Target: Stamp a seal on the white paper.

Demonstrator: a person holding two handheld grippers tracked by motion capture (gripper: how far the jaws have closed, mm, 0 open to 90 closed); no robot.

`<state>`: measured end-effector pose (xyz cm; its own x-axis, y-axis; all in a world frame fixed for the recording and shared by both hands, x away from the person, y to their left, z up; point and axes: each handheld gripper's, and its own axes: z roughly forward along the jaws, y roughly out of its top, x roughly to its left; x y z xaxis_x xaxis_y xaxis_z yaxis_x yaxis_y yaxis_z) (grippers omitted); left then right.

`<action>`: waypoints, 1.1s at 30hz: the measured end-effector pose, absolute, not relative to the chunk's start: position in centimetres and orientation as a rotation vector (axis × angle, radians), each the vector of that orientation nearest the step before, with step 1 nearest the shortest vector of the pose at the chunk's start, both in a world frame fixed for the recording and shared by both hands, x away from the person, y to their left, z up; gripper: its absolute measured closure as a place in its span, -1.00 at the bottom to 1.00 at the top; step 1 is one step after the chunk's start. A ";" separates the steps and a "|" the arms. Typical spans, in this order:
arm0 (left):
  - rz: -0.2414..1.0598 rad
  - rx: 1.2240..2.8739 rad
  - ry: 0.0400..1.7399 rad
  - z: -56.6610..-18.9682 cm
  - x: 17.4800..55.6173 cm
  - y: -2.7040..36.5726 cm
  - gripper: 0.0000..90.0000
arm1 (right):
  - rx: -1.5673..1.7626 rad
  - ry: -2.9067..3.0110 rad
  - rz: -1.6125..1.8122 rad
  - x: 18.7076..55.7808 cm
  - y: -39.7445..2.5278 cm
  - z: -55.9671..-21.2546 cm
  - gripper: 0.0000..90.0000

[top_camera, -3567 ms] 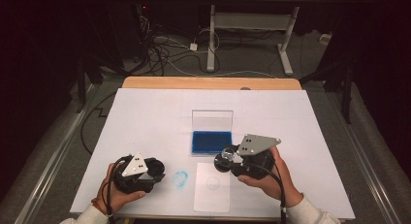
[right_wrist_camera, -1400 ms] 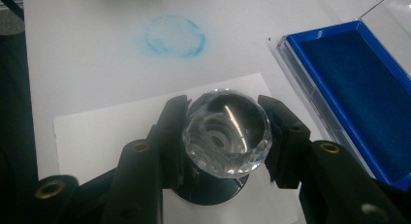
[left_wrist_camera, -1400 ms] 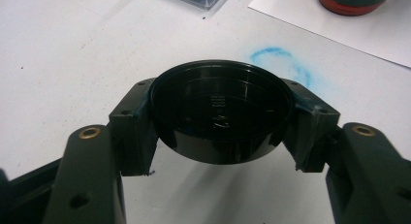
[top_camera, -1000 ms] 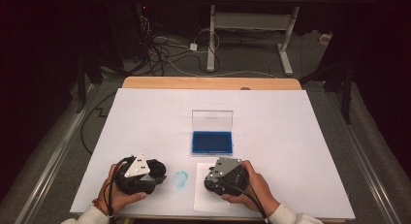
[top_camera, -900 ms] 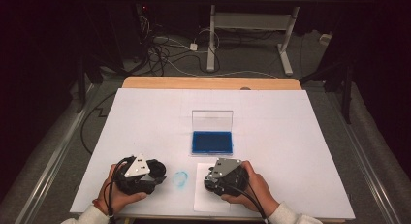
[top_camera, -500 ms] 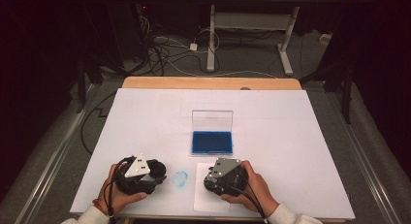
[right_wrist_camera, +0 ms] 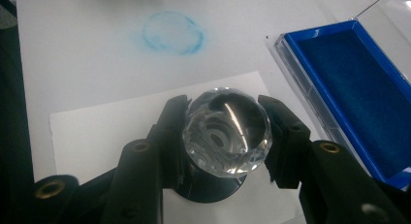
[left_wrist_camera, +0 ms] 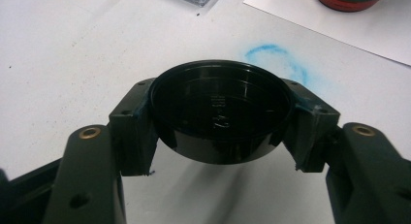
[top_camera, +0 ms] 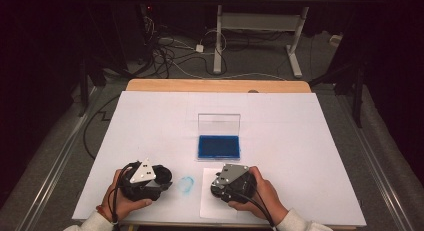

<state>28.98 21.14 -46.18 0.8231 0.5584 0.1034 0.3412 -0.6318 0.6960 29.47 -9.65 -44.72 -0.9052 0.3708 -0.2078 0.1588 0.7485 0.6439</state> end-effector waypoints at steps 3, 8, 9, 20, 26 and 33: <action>0.409 2.305 0.656 -46.1 28.9 21.2 -0.19 | 0.398 2.624 0.926 29.5 -9.7 -44.7 0.28; 0.410 2.305 0.657 -46.1 28.9 21.2 -0.19 | 0.407 2.623 0.927 29.5 -9.6 -44.8 0.28; 0.409 2.307 0.658 -46.2 29.0 21.2 -0.19 | 0.405 2.624 0.925 29.6 -9.5 -44.7 0.28; 0.408 2.310 0.655 -46.2 28.9 21.1 -0.19 | 0.416 2.623 0.954 29.5 -10.1 -44.8 0.28; 0.411 2.309 0.658 -46.2 28.9 21.2 -0.19 | 0.405 2.625 0.926 29.7 -9.2 -44.7 0.28; 0.411 2.311 0.655 -46.1 29.0 21.0 -0.19 | 0.433 2.636 0.947 29.9 -9.5 -44.7 0.28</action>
